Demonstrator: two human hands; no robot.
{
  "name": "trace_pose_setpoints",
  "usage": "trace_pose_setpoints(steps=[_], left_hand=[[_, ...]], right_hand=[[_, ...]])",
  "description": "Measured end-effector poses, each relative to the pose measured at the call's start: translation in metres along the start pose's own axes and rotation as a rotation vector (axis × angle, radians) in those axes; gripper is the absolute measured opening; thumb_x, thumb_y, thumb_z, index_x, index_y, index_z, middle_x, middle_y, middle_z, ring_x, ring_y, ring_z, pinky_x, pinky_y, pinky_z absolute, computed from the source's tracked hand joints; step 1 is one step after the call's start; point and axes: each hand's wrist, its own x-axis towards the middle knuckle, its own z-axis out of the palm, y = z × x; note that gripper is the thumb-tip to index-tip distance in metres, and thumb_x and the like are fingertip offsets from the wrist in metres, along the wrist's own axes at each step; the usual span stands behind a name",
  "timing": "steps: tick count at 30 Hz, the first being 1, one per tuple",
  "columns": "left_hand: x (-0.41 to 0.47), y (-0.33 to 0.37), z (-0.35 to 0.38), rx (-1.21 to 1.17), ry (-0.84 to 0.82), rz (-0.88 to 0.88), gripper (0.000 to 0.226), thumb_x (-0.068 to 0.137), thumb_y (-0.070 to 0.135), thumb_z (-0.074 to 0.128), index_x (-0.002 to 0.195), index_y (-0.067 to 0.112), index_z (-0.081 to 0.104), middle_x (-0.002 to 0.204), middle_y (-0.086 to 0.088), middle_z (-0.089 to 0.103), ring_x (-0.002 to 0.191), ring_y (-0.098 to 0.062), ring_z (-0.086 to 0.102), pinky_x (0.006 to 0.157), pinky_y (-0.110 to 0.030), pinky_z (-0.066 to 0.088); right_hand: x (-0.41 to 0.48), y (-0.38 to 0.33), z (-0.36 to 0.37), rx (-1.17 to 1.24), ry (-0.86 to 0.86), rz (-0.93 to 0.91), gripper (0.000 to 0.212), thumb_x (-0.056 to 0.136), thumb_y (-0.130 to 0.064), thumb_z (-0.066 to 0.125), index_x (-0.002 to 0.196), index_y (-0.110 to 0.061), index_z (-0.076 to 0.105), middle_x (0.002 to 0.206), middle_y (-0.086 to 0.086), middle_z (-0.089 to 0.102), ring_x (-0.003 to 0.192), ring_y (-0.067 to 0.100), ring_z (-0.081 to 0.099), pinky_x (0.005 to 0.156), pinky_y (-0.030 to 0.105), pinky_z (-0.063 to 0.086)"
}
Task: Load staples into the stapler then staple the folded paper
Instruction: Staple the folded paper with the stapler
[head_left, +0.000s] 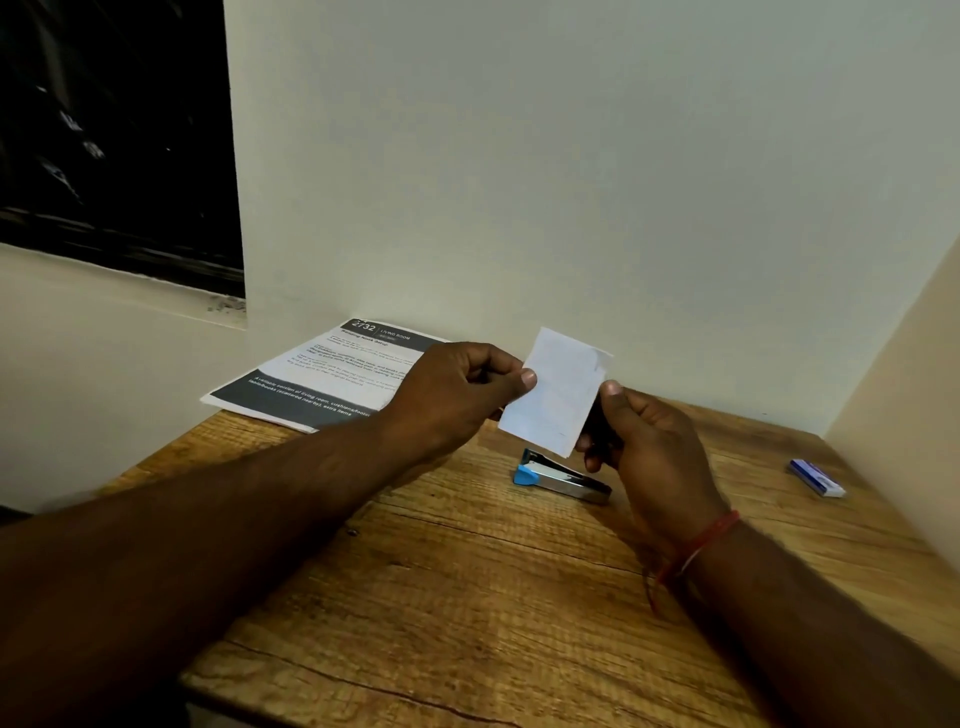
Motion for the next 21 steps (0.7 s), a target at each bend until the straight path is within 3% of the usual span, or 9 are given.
trace_pose_setpoints(steps=[4, 7, 10, 12, 16, 19, 21], left_hand=[[-0.0006, -0.0018, -0.0004, 0.028, 0.020, 0.023, 0.014, 0.101, 0.028, 0.085, 0.100, 0.013, 0.083, 0.103, -0.023, 0.083, 0.106, -0.051, 0.077, 0.095, -0.061, 0.065], [-0.0019, 0.0000, 0.0010, 0.036, 0.015, 0.014, 0.014, 0.101, 0.029, 0.084, 0.100, 0.015, 0.083, 0.103, -0.020, 0.084, 0.107, -0.047, 0.079, 0.095, -0.058, 0.066], [-0.0013, 0.0002, 0.0024, 0.063, -0.007, -0.008, 0.014, 0.102, 0.028, 0.082, 0.099, 0.015, 0.082, 0.103, -0.015, 0.085, 0.098, -0.036, 0.081, 0.090, -0.049, 0.067], [-0.0009, -0.0015, 0.0028, 0.090, -0.036, -0.004, 0.013, 0.102, 0.029, 0.083, 0.093, 0.019, 0.081, 0.092, -0.005, 0.084, 0.083, -0.019, 0.076, 0.084, -0.040, 0.064], [-0.0030, 0.0003, 0.0024, 0.152, -0.025, 0.052, 0.010, 0.100, 0.025, 0.086, 0.096, 0.016, 0.085, 0.084, 0.008, 0.083, 0.074, 0.004, 0.073, 0.071, -0.013, 0.056], [-0.0025, 0.0021, 0.0002, 0.184, 0.019, 0.069, 0.015, 0.097, 0.025, 0.089, 0.105, 0.013, 0.087, 0.089, 0.002, 0.085, 0.072, -0.003, 0.075, 0.071, -0.021, 0.060], [-0.0037, 0.0019, 0.0017, 0.125, 0.031, 0.041, 0.019, 0.096, 0.019, 0.089, 0.113, 0.010, 0.085, 0.089, -0.002, 0.083, 0.066, -0.012, 0.074, 0.067, -0.031, 0.063]], right_hand=[[-0.0018, -0.0018, 0.0011, 0.088, -0.022, 0.006, 0.043, 0.103, -0.047, 0.065, 0.107, -0.009, 0.085, 0.082, 0.012, 0.073, 0.071, 0.019, 0.064, 0.061, 0.033, 0.054], [-0.0007, -0.0006, -0.0007, 0.014, -0.006, 0.016, 0.027, 0.096, -0.037, 0.079, 0.095, -0.011, 0.084, 0.085, 0.009, 0.077, 0.071, 0.021, 0.064, 0.071, 0.039, 0.057], [0.0014, -0.0003, -0.0039, -0.059, 0.015, -0.010, 0.018, 0.102, -0.024, 0.078, 0.094, -0.009, 0.083, 0.079, 0.008, 0.075, 0.067, 0.021, 0.062, 0.074, 0.041, 0.057], [0.0020, -0.0015, -0.0056, -0.124, 0.032, -0.045, 0.017, 0.103, -0.024, 0.077, 0.092, -0.011, 0.082, 0.072, 0.004, 0.074, 0.064, 0.019, 0.062, 0.070, 0.038, 0.057], [0.0014, -0.0032, -0.0081, -0.244, 0.067, -0.129, 0.011, 0.101, -0.028, 0.079, 0.093, -0.021, 0.083, 0.071, -0.002, 0.075, 0.059, 0.006, 0.062, 0.062, 0.026, 0.057], [0.0010, -0.0043, -0.0086, -0.249, 0.093, -0.169, 0.003, 0.097, -0.028, 0.084, 0.094, -0.028, 0.084, 0.074, -0.014, 0.078, 0.060, -0.003, 0.065, 0.057, 0.017, 0.055], [0.0011, -0.0046, -0.0086, -0.229, 0.097, -0.167, 0.004, 0.095, -0.026, 0.086, 0.094, -0.029, 0.083, 0.076, -0.018, 0.079, 0.062, -0.003, 0.066, 0.059, 0.020, 0.055]])
